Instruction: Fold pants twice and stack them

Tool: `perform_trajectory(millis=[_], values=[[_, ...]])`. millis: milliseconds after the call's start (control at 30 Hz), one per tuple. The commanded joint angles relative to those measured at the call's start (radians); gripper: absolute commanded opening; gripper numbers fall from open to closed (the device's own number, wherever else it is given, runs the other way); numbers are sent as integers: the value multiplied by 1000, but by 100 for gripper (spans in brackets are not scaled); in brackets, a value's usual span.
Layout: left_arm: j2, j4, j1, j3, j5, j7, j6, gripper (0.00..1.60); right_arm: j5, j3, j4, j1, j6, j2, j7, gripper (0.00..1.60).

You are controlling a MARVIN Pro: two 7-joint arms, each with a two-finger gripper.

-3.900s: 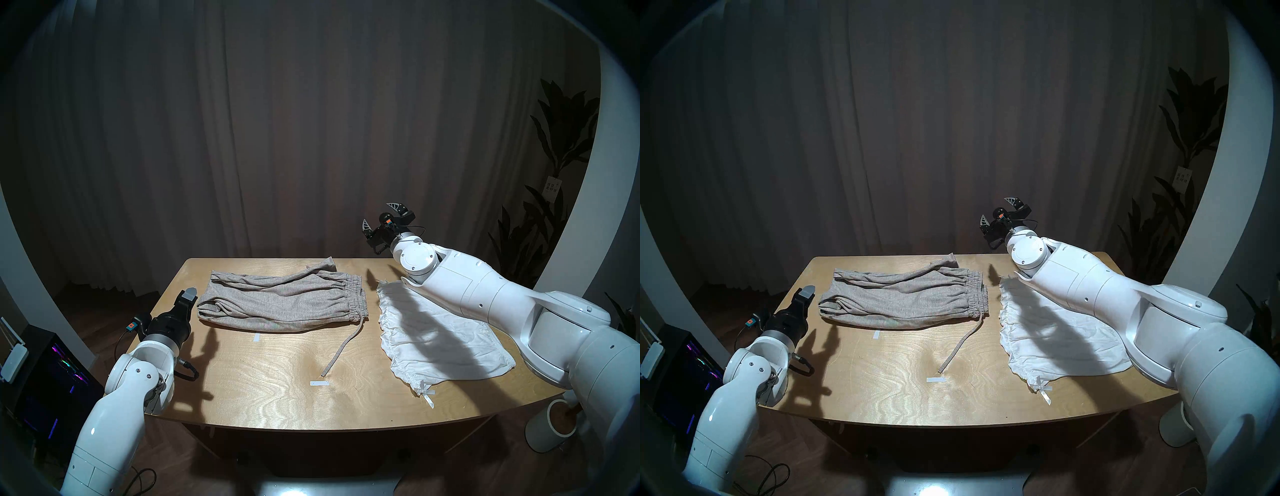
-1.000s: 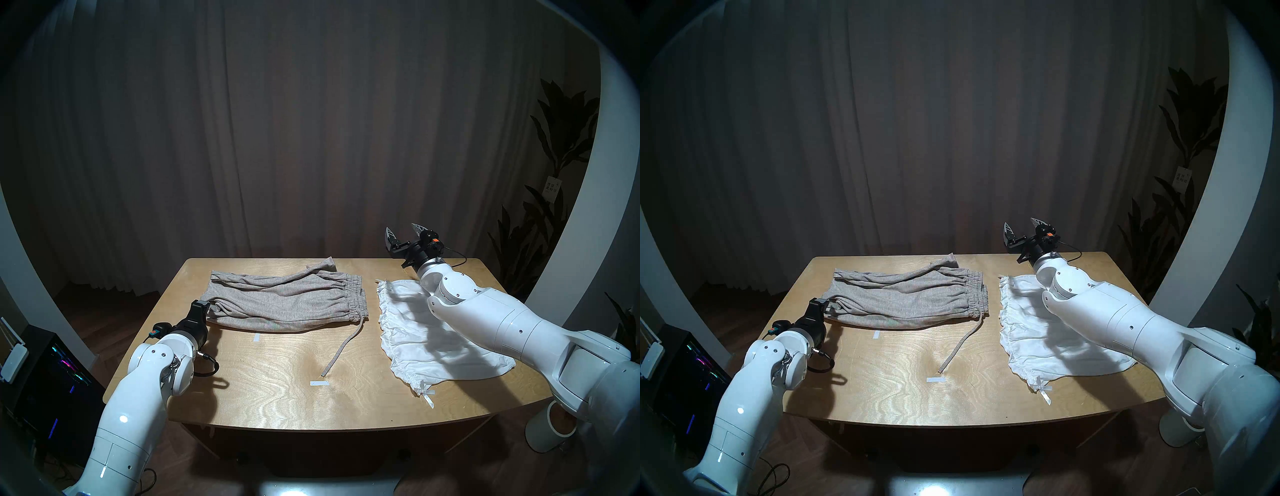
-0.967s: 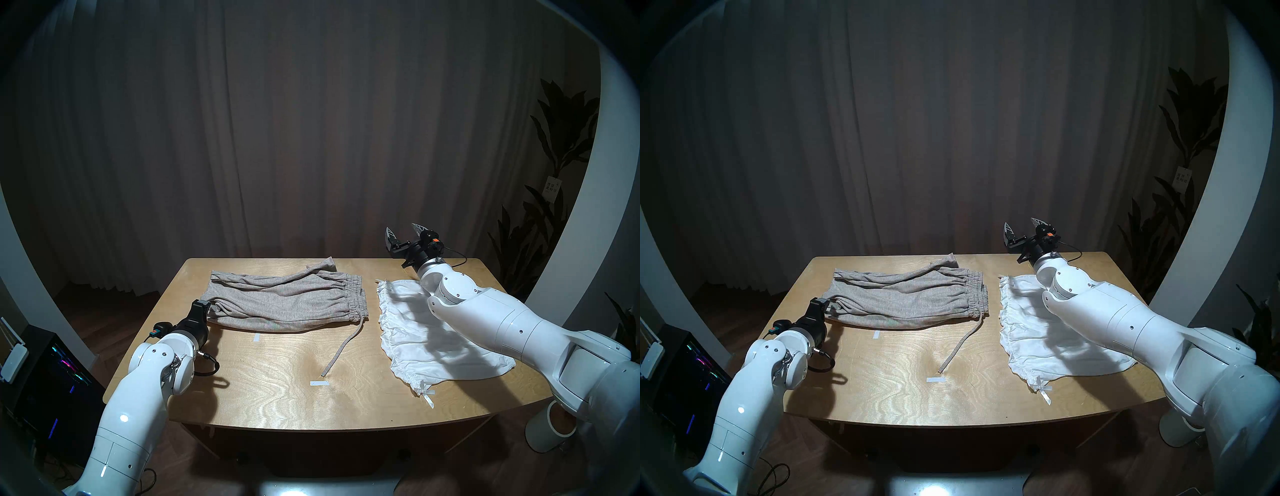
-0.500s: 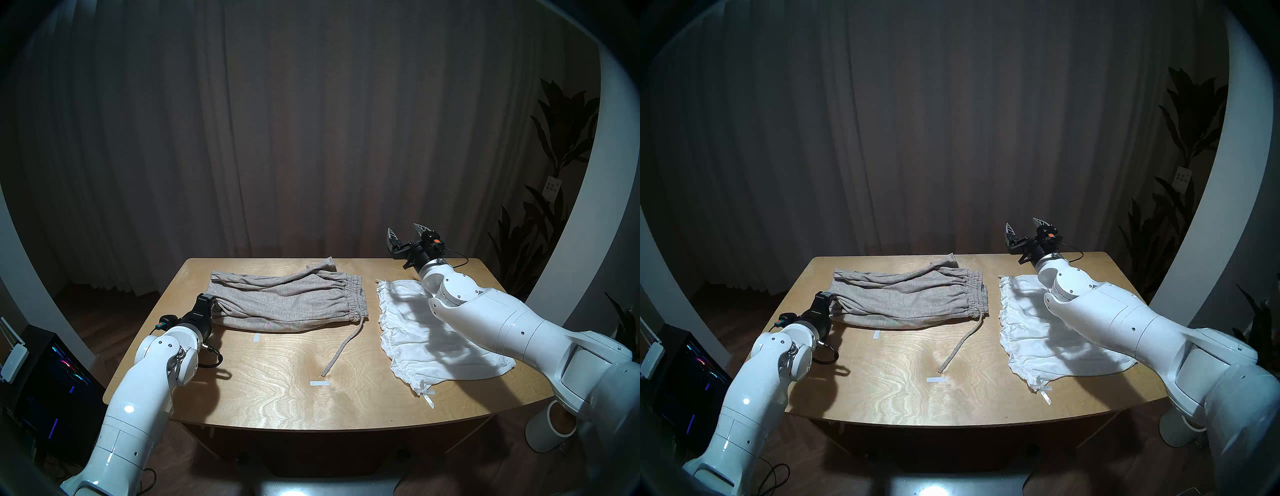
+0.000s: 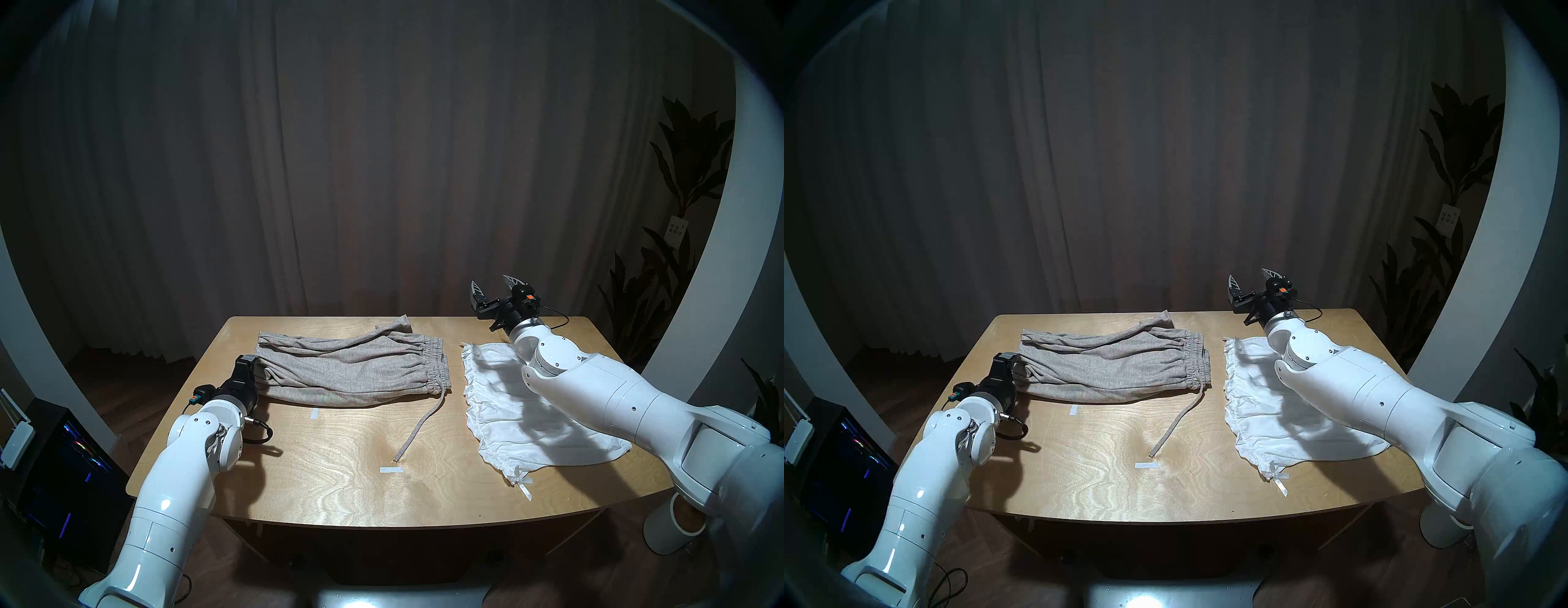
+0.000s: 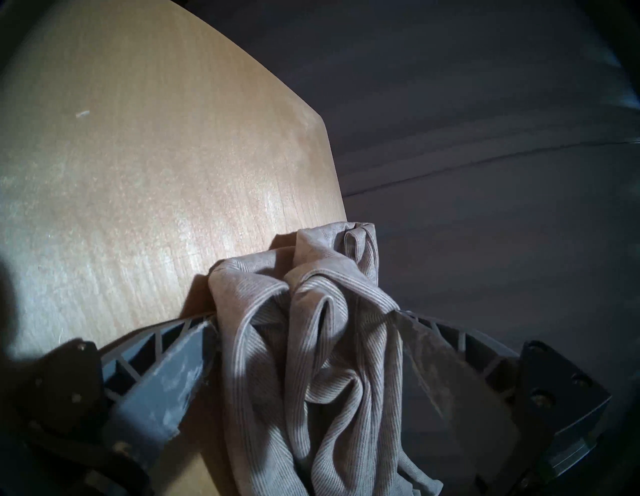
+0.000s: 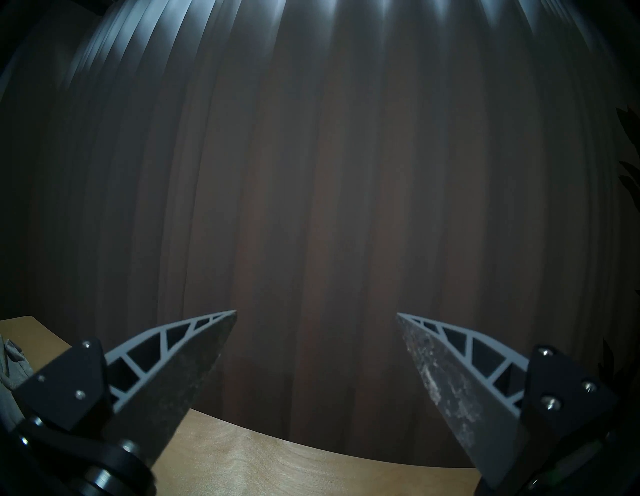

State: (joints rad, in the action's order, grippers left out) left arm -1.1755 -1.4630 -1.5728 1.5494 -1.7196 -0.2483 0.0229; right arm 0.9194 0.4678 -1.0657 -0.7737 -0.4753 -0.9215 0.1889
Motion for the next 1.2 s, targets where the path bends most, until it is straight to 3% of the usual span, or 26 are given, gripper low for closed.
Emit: perform_trajectory(millis=[0,233,567,700,767,867,900,1067,1167], values=[[-7,38,19,-9,7,39,0,160,-4,11,-3,25,-10,-17,1,160],[-6,69,36,-23,9,49,-2,160,-10,16,-3,23,-10,-19,9,160],[16,97,90,-71,43,-40,-37,158,-16,17,3,23,-13,-20,15,160],[17,96,94,-74,46,-54,-39,137,-18,19,-6,21,-12,-13,22,160],[19,96,96,-75,46,-57,-44,78,-18,21,-10,18,-13,-9,25,160],[20,95,101,-81,53,-66,-44,72,-19,22,-8,14,-19,-7,26,160],[21,93,101,-83,56,-68,-44,53,-19,22,-8,14,-20,-7,27,160],[20,83,100,-86,62,-76,-39,55,-19,23,-10,10,-24,0,28,160],[20,66,94,-82,67,-79,-32,38,-19,22,-9,8,-27,1,28,160]])
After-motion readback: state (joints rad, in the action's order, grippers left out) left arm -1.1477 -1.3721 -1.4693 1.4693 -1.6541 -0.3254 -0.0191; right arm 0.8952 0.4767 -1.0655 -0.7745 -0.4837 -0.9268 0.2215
